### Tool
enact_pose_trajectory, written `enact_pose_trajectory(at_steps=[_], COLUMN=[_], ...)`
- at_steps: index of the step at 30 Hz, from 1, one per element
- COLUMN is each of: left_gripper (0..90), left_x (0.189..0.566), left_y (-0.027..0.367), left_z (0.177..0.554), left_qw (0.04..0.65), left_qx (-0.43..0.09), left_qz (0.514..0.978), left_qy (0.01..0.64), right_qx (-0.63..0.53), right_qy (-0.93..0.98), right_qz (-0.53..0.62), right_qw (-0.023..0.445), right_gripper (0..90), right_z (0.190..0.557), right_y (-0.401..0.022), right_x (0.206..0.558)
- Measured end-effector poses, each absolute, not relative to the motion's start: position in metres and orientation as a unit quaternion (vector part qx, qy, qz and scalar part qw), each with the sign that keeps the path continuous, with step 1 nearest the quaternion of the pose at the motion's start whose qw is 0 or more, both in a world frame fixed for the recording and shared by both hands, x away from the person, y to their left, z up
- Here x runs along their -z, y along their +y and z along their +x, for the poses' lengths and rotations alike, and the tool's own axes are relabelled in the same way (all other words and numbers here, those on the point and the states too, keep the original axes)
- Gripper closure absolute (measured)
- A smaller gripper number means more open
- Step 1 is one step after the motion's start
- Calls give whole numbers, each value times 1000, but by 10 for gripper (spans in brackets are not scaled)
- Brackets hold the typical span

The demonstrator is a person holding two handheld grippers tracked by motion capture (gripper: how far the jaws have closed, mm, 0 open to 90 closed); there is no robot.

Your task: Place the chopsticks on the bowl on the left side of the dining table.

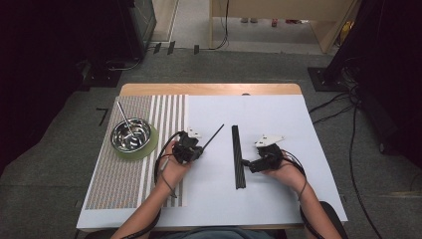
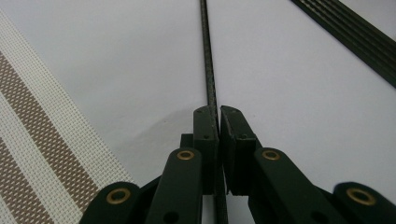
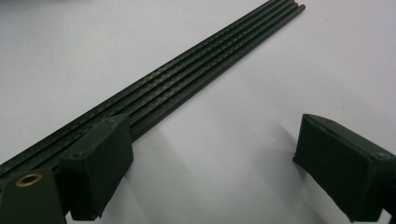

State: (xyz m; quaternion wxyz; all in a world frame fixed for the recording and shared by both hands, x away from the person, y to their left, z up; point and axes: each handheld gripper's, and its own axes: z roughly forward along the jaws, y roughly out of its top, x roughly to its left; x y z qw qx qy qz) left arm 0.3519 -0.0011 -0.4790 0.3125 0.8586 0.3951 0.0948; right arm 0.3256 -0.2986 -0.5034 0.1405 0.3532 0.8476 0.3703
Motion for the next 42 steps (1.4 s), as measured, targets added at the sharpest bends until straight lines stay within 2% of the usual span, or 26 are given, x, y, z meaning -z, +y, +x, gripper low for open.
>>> enact_pose_trajectory(at_steps=[18,42], left_gripper=[873,873], left_x=[464,446], left_y=[19,46], left_z=[360,366], left_qw=[334,329], left_qx=[-69,-48], left_qz=[841,855], left_qy=[420,397], right_qx=[-370,-371], right_qy=[848,847], right_qz=[353,353], right_qw=[141,140], right_gripper=[109,109], right_z=[326,325], right_y=[-299,-299], right_x=[503,504])
